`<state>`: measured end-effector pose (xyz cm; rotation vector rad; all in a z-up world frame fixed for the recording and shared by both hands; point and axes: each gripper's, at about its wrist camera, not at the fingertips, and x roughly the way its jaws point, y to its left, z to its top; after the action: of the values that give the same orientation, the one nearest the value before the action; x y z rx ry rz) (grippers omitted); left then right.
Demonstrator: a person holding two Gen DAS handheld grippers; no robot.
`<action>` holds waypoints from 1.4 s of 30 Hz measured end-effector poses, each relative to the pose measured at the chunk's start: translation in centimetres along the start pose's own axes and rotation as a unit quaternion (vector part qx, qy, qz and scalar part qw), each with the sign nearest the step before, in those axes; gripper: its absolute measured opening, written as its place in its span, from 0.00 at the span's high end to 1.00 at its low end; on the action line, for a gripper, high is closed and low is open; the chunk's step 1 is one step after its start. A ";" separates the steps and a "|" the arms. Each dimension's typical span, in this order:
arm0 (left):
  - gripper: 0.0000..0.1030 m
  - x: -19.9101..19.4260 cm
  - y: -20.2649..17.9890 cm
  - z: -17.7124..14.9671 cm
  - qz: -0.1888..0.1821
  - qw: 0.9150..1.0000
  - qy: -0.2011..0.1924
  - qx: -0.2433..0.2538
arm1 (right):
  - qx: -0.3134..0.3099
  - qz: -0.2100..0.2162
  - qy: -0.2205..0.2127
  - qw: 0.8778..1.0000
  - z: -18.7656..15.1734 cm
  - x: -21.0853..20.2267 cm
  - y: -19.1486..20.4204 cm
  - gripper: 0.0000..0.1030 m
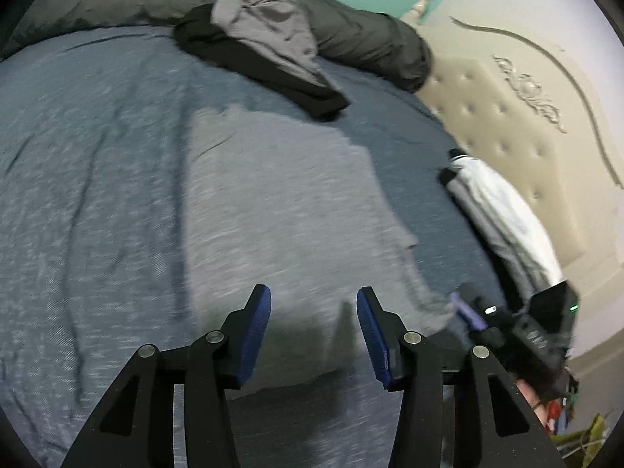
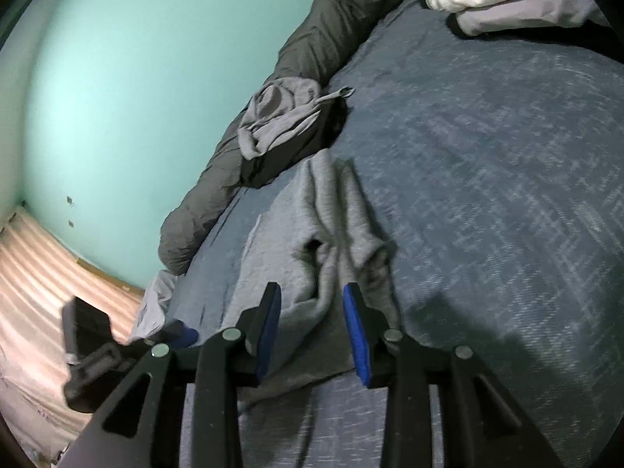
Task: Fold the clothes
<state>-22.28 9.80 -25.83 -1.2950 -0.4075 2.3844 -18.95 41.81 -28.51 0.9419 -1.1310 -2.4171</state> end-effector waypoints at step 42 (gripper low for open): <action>0.48 4.2 -1.9 -3.9 0.046 0.992 0.065 0.095 | 0.025 -0.083 0.033 0.996 -0.5 1.2 -1.8 0.81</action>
<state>-20.63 13.72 -30.13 -1.3965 -0.0816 2.3296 -19.48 42.06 -30.63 1.1650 -1.1359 -2.4751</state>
